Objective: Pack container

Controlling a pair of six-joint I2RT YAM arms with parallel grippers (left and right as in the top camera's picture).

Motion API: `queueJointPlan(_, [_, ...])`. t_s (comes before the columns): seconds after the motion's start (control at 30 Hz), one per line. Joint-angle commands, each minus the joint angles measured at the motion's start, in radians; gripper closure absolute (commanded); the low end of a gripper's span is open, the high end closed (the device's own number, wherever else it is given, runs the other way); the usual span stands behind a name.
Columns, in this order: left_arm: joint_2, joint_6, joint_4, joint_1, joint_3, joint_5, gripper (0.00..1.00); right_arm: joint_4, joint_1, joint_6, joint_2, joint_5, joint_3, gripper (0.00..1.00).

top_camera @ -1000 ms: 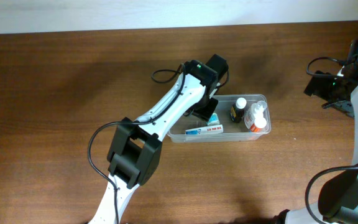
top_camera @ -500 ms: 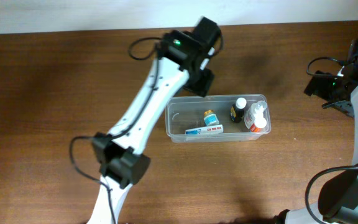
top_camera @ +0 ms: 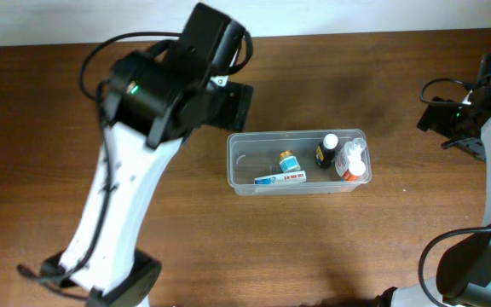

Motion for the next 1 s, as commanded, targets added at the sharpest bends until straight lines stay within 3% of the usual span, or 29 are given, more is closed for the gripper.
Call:
queueJointPlan(0.0, [-0.09, -0.008, -0.004, -0.045, -0.055, -0.014, 0.08, 0.003, -0.004, 0.008, 0.003, 0.015, -0.001, 0.02])
queueJointPlan(0.07, [-0.145, 0.004, -0.004, -0.065, -0.106, -0.016, 0.01, 0.003, -0.004, 0.008, 0.003, 0.015, -0.001, 0.02])
queueJointPlan(0.37, [-0.365, -0.024, -0.004, -0.076, -0.387, -0.011, 0.01, 0.003, -0.004, 0.008, 0.003, 0.015, -0.001, 0.02])
queueJointPlan(0.77, [-0.373, -0.017, -0.004, -0.076, -0.402, -0.035, 0.01, 0.003, -0.004, 0.008, 0.003, 0.015, -0.001, 0.02])
queueJointPlan(0.97, [-0.372, 0.049, 0.004, -0.076, -0.493, -0.036, 0.01, 0.003, -0.004, 0.008, 0.003, 0.015, -0.001, 0.02])
